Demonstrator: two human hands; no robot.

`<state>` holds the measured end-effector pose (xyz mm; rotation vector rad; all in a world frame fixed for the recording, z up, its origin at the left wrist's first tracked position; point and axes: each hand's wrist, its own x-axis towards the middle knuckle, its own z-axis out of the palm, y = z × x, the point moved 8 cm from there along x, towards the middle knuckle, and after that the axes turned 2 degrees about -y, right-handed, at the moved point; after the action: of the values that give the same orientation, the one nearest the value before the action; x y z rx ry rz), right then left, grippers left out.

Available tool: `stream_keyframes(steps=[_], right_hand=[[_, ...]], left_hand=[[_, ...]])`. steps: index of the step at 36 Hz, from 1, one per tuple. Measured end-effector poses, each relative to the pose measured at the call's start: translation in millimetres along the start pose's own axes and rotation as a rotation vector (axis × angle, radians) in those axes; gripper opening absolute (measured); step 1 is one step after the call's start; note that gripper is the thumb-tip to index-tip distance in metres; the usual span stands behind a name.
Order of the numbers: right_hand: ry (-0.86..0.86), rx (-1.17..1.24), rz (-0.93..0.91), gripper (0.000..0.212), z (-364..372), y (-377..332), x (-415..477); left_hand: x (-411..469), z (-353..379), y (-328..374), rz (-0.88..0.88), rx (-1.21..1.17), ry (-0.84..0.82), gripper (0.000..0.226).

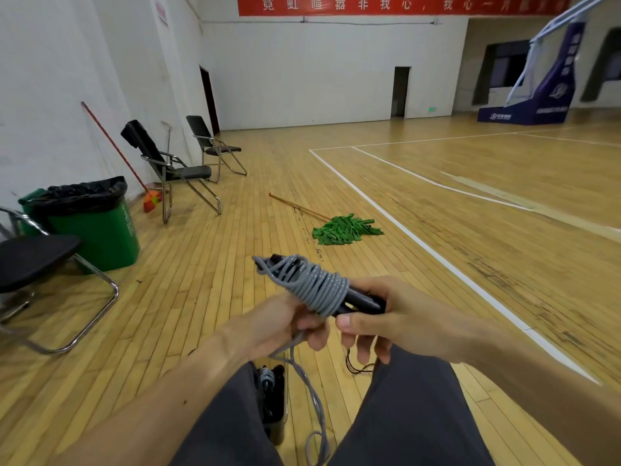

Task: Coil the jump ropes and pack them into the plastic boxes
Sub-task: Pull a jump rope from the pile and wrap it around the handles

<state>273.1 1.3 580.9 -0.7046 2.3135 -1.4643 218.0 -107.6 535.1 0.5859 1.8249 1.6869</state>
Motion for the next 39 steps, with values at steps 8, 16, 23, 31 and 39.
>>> stream_keyframes(steps=[8, 16, 23, 31, 39], right_hand=[[0.190, -0.143, 0.064, 0.016, -17, 20, 5], [0.408, -0.105, 0.141, 0.020, -47, 51, 5], [0.399, -0.163, 0.208, 0.022, -50, 71, 8], [0.318, -0.215, 0.249, 0.018, -41, 70, 14], [0.115, -0.349, 0.344, 0.020, -22, 59, 15]], left_hand=[[-1, 22, -13, -0.085, -0.176, -0.026, 0.029], [-6, 38, -30, -0.116, -0.128, -0.052, 0.030], [-6, 42, -18, -0.127, 0.263, -0.029, 0.037], [-14, 30, 12, -0.009, 1.018, 0.037, 0.031], [-20, 35, 55, 0.027, 1.500, -0.006, 0.035]])
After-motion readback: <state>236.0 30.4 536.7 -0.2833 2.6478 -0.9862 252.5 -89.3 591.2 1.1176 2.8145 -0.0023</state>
